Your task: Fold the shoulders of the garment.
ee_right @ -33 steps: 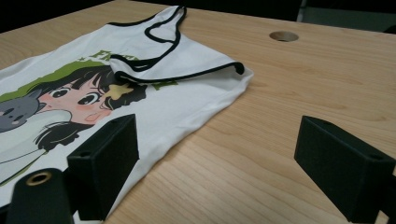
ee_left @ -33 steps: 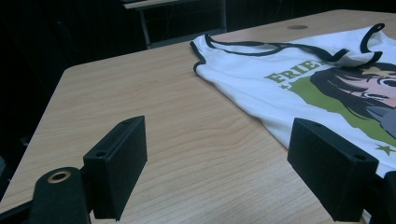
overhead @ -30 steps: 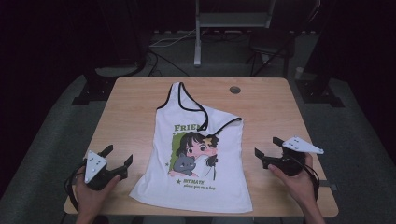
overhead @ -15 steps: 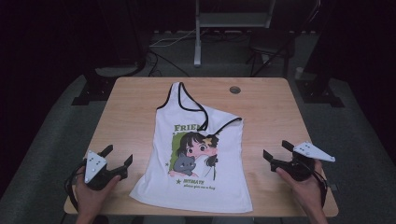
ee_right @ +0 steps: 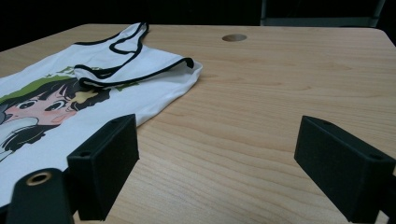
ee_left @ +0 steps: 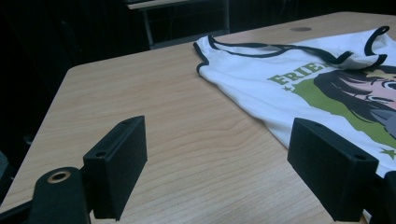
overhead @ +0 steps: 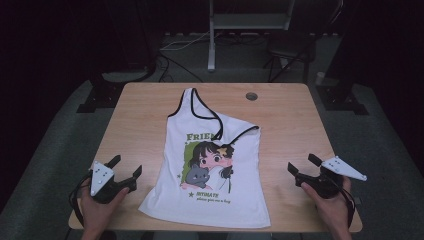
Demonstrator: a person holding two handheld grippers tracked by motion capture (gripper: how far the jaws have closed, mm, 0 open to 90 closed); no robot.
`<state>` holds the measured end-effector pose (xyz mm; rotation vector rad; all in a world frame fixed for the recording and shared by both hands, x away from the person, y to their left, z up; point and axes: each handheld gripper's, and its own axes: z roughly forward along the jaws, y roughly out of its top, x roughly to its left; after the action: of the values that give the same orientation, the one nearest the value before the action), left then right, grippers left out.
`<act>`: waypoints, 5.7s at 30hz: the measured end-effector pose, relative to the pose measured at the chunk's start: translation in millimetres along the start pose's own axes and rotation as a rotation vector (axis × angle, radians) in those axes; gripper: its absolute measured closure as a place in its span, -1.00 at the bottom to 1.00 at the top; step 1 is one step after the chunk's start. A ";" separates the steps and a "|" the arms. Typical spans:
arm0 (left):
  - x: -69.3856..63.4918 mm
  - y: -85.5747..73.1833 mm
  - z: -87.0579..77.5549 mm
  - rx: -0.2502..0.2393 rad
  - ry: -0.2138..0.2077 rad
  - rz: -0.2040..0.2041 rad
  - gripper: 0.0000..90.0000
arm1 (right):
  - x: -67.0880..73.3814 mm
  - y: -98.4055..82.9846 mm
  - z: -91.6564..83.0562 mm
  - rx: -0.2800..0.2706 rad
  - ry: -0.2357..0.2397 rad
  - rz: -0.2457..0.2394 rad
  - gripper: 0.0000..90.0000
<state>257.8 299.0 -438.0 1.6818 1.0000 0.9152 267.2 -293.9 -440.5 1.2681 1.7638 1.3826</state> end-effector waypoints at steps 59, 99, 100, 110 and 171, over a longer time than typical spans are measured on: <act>13.0 155.9 217.3 0.136 -0.254 0.029 -0.57 | 1.9 -5.3 -5.4 -0.039 0.026 -0.003 -0.70; 31.3 131.1 334.1 0.316 -0.186 -0.017 -0.42 | 3.5 -4.6 -2.9 -0.030 0.048 -0.015 -0.70; 31.2 130.1 335.5 0.326 -0.188 -0.016 -0.42 | 3.6 -4.6 -2.8 -0.030 0.048 -0.015 -0.70; 22.4 124.3 350.8 0.371 -0.195 -0.028 -0.25 | 3.6 -4.8 -3.0 -0.034 0.052 -0.017 -0.70; 8.6 144.2 318.4 0.275 -0.347 -0.062 0.92 | 6.0 -4.9 -3.0 -0.032 0.055 -0.046 -0.70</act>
<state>577.1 165.9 -387.6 1.9447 0.9635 0.4360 260.5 -289.8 -443.4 1.1756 1.7886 1.4264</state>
